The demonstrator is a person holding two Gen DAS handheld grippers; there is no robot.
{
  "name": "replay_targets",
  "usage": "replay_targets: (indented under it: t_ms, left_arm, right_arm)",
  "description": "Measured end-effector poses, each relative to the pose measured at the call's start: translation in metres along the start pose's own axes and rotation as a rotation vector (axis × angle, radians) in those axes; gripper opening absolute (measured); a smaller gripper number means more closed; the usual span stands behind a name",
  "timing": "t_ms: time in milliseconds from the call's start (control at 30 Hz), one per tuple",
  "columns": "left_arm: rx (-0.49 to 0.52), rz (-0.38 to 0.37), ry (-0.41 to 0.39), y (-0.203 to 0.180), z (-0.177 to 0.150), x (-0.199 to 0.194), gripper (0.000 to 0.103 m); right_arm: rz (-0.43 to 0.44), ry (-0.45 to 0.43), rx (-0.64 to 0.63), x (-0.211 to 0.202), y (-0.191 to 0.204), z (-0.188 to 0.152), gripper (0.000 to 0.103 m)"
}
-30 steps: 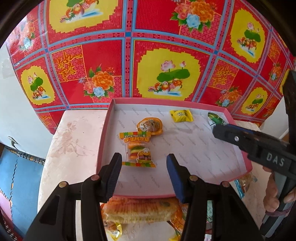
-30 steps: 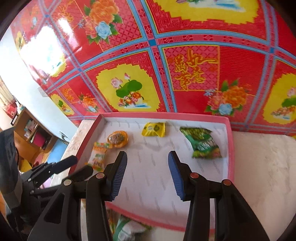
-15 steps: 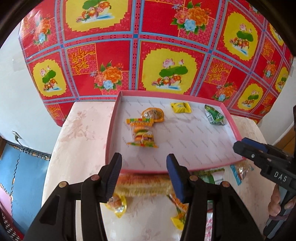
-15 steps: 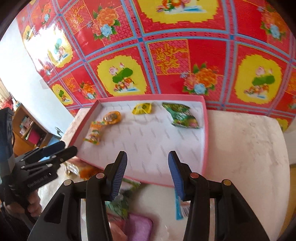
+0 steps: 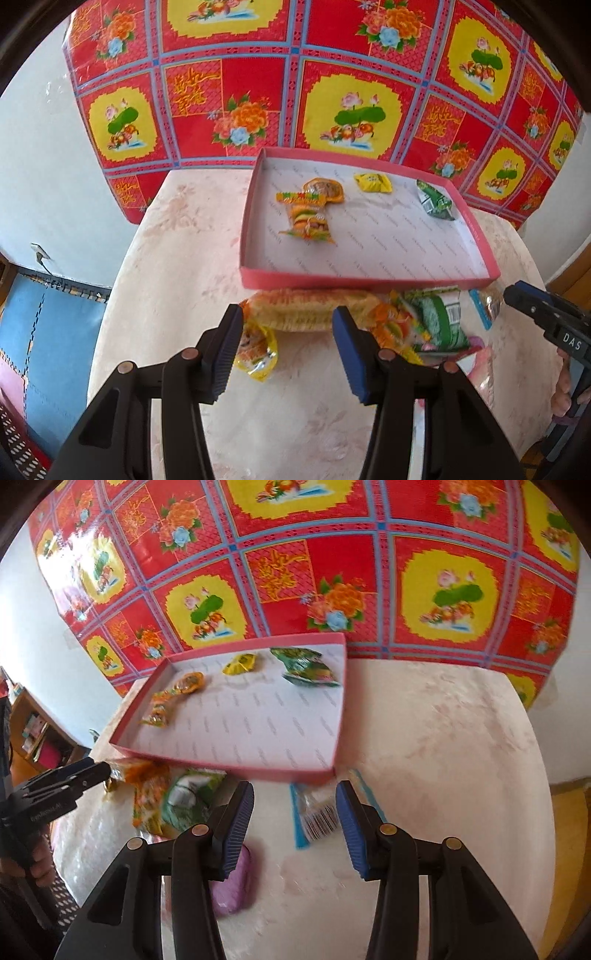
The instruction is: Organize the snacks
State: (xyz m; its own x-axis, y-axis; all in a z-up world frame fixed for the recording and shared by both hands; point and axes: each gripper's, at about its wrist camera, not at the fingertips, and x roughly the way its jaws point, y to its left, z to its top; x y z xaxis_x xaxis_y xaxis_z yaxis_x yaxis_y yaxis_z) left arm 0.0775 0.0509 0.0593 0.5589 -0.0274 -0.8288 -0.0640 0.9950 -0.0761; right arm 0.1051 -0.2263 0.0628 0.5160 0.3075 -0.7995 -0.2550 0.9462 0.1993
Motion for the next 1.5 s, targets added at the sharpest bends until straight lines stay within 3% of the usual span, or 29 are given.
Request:
replay_targets:
  t_ms: [267, 500, 1033, 1500]
  left_arm:
    - [-0.021, -0.031, 0.028, 0.007, -0.002, -0.001, 0.053]
    - [-0.006, -0.055, 0.036, 0.003, -0.002, 0.004, 0.055]
    - [-0.091, -0.005, 0.06, 0.035, -0.014, 0.015, 0.055]
    - [-0.021, 0.047, 0.023, 0.021, -0.007, 0.019, 0.055]
  right_arm:
    - [-0.018, 0.003, -0.005, -0.002, -0.005, -0.016, 0.048]
    - [-0.03, 0.025, 0.016, 0.01, -0.01, -0.021, 0.055]
    - [-0.079, 0.011, 0.011, 0.028, -0.011, -0.019, 0.061]
    - [-0.119, -0.027, 0.013, 0.03, -0.006, -0.02, 0.064]
